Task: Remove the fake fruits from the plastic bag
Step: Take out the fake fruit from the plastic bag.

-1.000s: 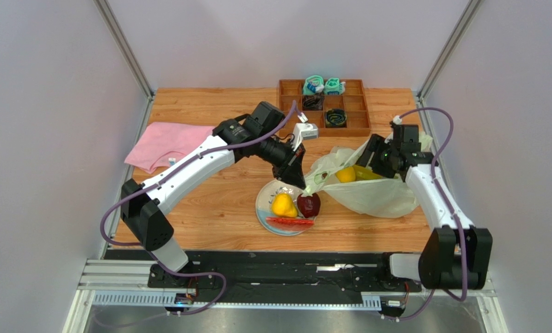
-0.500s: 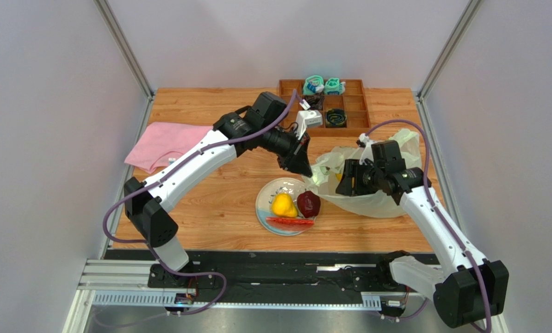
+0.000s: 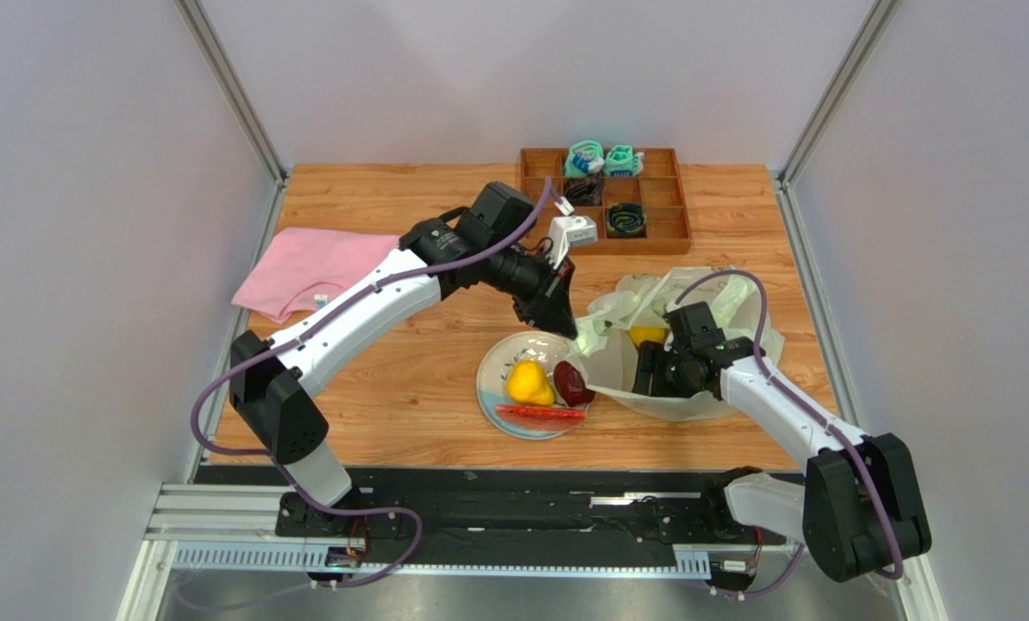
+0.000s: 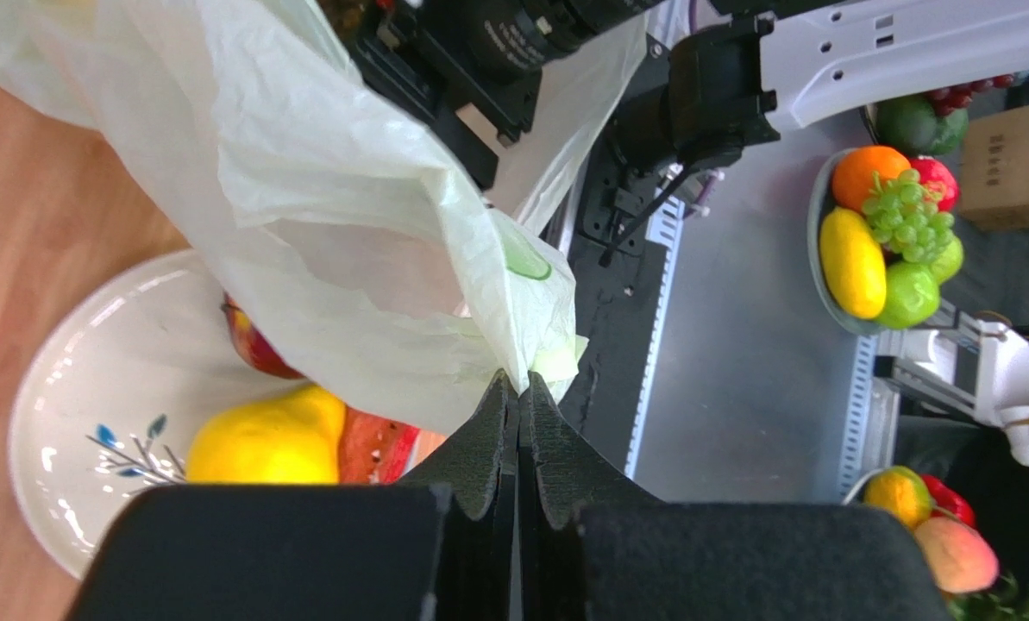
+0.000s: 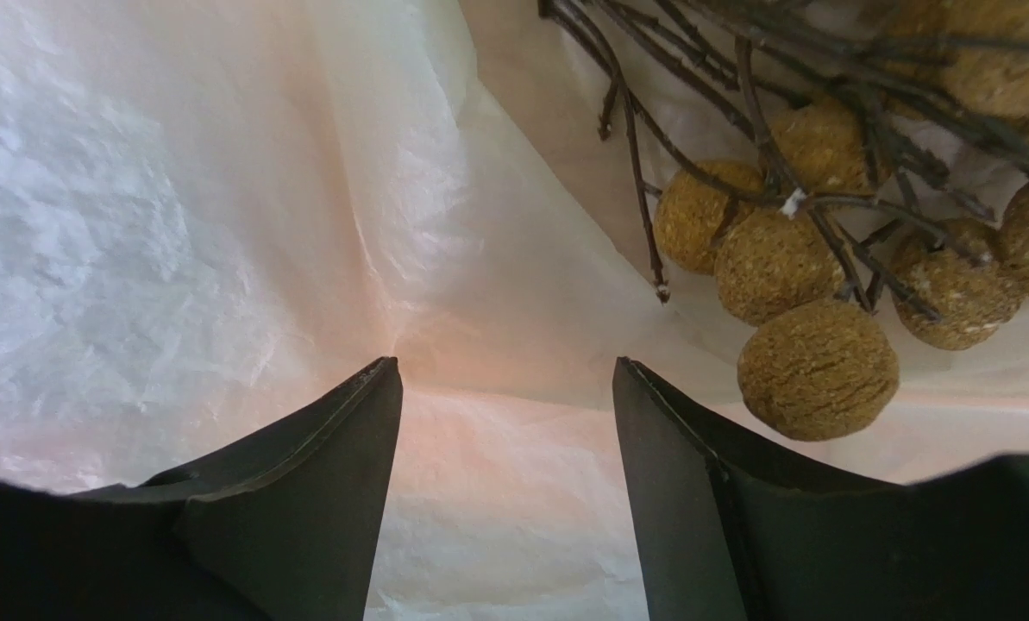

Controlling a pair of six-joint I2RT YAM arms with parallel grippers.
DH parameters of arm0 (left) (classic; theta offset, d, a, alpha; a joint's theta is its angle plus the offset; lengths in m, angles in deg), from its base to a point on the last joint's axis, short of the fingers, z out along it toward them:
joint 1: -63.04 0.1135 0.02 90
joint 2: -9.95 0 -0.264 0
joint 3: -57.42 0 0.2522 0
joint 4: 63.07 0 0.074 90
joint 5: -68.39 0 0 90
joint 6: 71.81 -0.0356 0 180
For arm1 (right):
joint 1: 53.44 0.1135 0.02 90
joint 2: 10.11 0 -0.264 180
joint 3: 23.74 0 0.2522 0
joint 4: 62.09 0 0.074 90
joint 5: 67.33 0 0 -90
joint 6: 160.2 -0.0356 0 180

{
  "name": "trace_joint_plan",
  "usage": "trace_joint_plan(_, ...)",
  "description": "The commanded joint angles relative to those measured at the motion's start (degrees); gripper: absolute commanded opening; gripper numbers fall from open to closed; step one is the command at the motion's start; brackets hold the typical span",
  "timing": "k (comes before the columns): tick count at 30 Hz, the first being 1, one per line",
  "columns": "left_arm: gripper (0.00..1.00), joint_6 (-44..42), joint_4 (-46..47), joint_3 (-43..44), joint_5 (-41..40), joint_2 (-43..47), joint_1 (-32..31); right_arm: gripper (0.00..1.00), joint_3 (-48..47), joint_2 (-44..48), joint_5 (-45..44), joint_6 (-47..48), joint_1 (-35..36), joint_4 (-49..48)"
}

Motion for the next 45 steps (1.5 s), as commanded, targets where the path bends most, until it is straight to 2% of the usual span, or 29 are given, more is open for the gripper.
trace_joint_plan(1,0.00,2.83,2.55,-1.22,2.57,1.75,0.04,0.66,-1.73,3.62,-1.75,-1.79,-1.32,-6.54)
trace_joint_plan(7,0.00,2.66,2.81,1.50,5.29,-1.67,-0.05,0.70,-4.11,3.99,-2.00,-2.32,-3.96,-12.74)
trace_joint_plan(13,0.00,2.65,2.81,4.22,6.70,-4.14,-0.14,0.76,-4.55,-1.81,-3.50,-3.11,-4.49,-20.75)
trace_joint_plan(17,0.00,1.08,2.02,5.37,6.88,-3.53,-0.14,0.82,-6.39,-5.24,-6.75,-3.37,-5.02,-20.68)
trace_joint_plan(19,0.00,0.63,1.93,5.37,6.70,-3.44,-0.14,0.89,-8.67,-7.08,-8.59,-3.46,-6.07,-19.02)
trace_joint_plan(27,0.00,-2.18,1.05,3.00,11.80,-3.00,-0.14,0.94,-13.16,-14.55,-12.11,-2.76,-8.00,-19.97)
trace_joint_plan(30,0.00,-0.78,5.17,-0.50,12.50,-1.68,-0.40,0.96,-14.56,-18.68,-11.94,-2.49,-7.92,-21.55)
trace_joint_plan(36,0.00,0.11,7.29,-1.22,13.12,-2.21,-0.66,0.97,-18.08,-27.11,-9.58,-1.71,-7.92,-25.77)
trace_joint_plan(39,0.00,-0.07,7.03,-1.49,13.03,-2.47,-0.75,0.85,-18.96,-29.06,-7.20,0.58,-8.18,-28.41)
trace_joint_plan(40,0.00,-0.07,7.03,-1.49,12.68,-2.64,-0.75,0.74,-19.05,-28.98,-5.54,1.71,-8.44,-29.28)
trace_joint_plan(42,0.00,0.28,6.85,-1.05,11.46,-3.17,-0.66,0.59,-19.14,-27.93,-2.81,2.95,-9.23,-29.03)
trace_joint_plan(43,0.00,0.28,6.24,-0.61,10.84,-3.43,-0.58,0.47,-19.40,-26.09,-0.36,4.00,-9.59,-26.59)
trace_joint_plan(45,0.00,-0.51,5.71,1.23,9.09,-4.14,-0.58,0.35,-19.75,-23.45,4.55,4.80,-10.55,-20.98)
